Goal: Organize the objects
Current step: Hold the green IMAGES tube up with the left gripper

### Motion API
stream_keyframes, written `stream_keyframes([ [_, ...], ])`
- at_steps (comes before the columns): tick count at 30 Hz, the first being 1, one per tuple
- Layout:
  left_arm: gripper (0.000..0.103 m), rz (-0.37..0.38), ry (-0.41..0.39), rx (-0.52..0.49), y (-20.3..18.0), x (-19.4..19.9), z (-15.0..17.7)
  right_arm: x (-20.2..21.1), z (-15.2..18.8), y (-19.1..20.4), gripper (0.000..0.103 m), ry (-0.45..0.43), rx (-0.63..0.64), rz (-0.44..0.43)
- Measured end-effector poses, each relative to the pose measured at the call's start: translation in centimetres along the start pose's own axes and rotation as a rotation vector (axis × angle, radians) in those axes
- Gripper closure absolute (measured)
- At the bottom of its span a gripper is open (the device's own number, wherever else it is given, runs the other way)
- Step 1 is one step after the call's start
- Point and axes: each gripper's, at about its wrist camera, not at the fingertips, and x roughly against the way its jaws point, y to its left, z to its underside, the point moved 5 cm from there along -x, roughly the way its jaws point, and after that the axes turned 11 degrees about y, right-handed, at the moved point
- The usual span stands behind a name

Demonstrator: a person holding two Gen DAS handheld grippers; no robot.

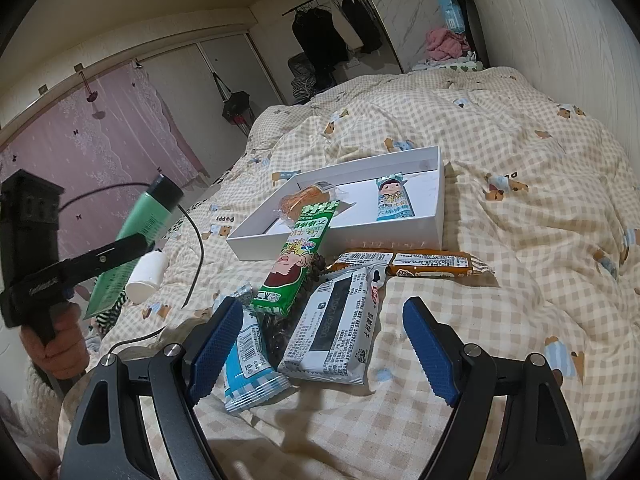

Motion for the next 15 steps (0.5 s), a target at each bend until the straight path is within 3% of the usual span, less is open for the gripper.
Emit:
stream_keyframes([
  [4,0.056,0.047,0.031,0.038,-0.3,-2.2,1.7,0.0,0.0,0.0,0.020,0.001,0.001,0.001],
  [7,0.056,0.019,0.060,0.080,0.6,-3.5,2.9,0.0,0.0,0.0,0.020,0.002,-0.001,0.000],
  [15,0.056,0.069,0.048,0.148,2.1,-3.7,3.0,-0.1,0.1,-0.1,0.020,0.004,-0.004,0.003],
])
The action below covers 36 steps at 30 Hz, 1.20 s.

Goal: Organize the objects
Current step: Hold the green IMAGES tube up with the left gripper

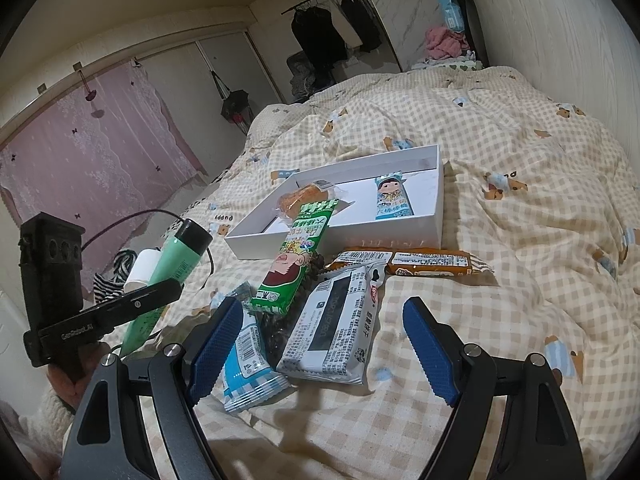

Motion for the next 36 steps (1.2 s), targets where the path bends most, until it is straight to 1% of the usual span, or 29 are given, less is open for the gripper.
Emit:
stream_keyframes([
  [30,0.056,0.019,-0.008,0.018,0.1,0.7,0.4,0.0,-0.2,-0.1,0.020,0.012,0.000,0.009],
  [33,0.056,0.020,-0.008,0.018,0.1,0.7,0.4,0.1,-0.6,0.2,0.020,0.032,0.018,-0.007],
  [36,0.056,0.021,-0.005,0.022,0.1,0.7,0.4,0.3,-1.4,0.8,0.020,0.069,0.054,-0.009],
])
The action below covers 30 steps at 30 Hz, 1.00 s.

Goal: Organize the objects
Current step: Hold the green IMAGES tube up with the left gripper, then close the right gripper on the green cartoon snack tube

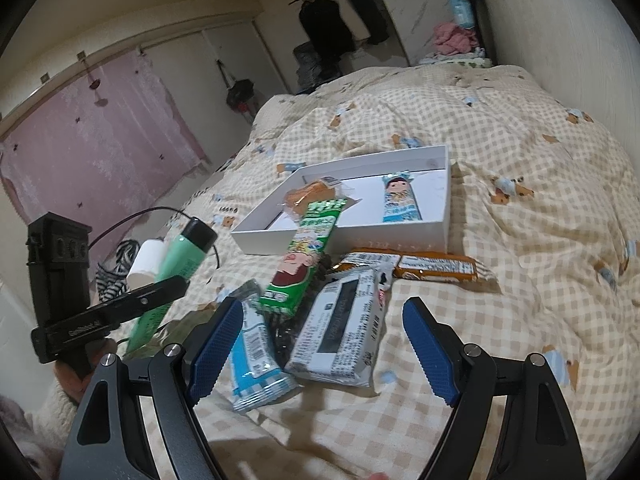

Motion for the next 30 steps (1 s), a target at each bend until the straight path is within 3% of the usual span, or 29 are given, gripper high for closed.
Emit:
stream_keyframes([
  [4,0.056,0.006,-0.002,0.005,0.1,0.0,0.0,-0.5,-0.8,0.7,0.031,0.071,0.030,0.028],
  [8,0.056,0.008,0.002,0.010,0.1,-0.2,0.0,-1.3,-1.8,1.9,0.035,0.118,0.069,0.026],
  [13,0.056,-0.011,-0.004,0.007,0.0,-0.2,0.0,-3.0,-3.3,3.8,0.040,0.224,0.198,0.181],
  [16,0.056,-0.018,-0.009,0.000,-0.3,-0.1,0.1,-4.2,-4.0,4.0,0.040,0.295,0.145,0.110],
  [20,0.056,-0.013,-0.001,0.005,-0.1,-0.3,0.1,-5.7,-4.6,3.5,0.041,0.347,0.111,0.135],
  [24,0.056,0.001,0.005,0.021,0.3,-0.5,0.1,-7.3,-4.4,2.5,0.050,0.398,0.004,0.082],
  [25,0.056,0.002,0.004,0.022,0.3,-0.5,0.1,-7.5,-4.3,2.3,0.057,0.402,-0.015,0.079],
  [30,0.056,0.007,0.005,0.025,0.4,-0.5,0.2,-8.0,-3.8,1.9,0.070,0.402,-0.075,0.026],
])
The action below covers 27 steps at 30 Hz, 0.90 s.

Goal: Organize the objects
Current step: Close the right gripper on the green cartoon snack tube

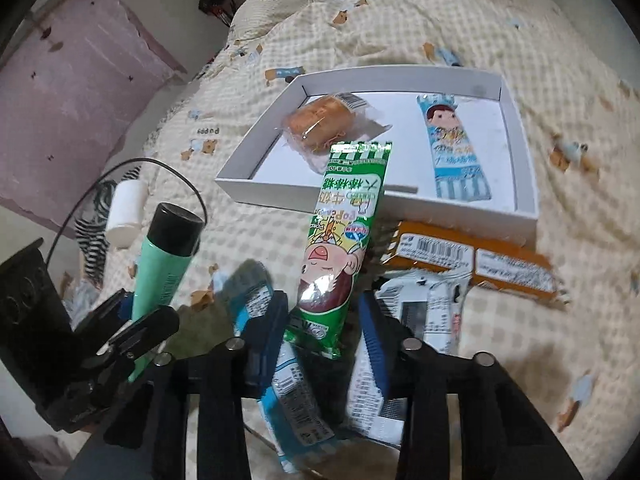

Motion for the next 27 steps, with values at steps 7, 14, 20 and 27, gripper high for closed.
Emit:
stream_keyframes([
  [7,0.056,0.010,0.001,0.026,0.6,0.0,0.1,2.2,0.6,0.6,0.079,-0.030,0.006,-0.054],
  [14,0.056,0.007,0.006,0.019,0.5,-0.1,0.1,5.6,3.7,-0.6,0.079,-0.033,0.000,-0.084],
  [20,0.056,-0.026,-0.003,-0.012,-0.1,0.0,0.2,6.0,7.7,-3.2,0.079,-0.019,-0.052,-0.062],
  [27,0.056,-0.079,0.039,-0.065,-1.4,-1.1,0.3,6.2,8.5,-3.6,0.077,-0.027,-0.029,0.055],
])
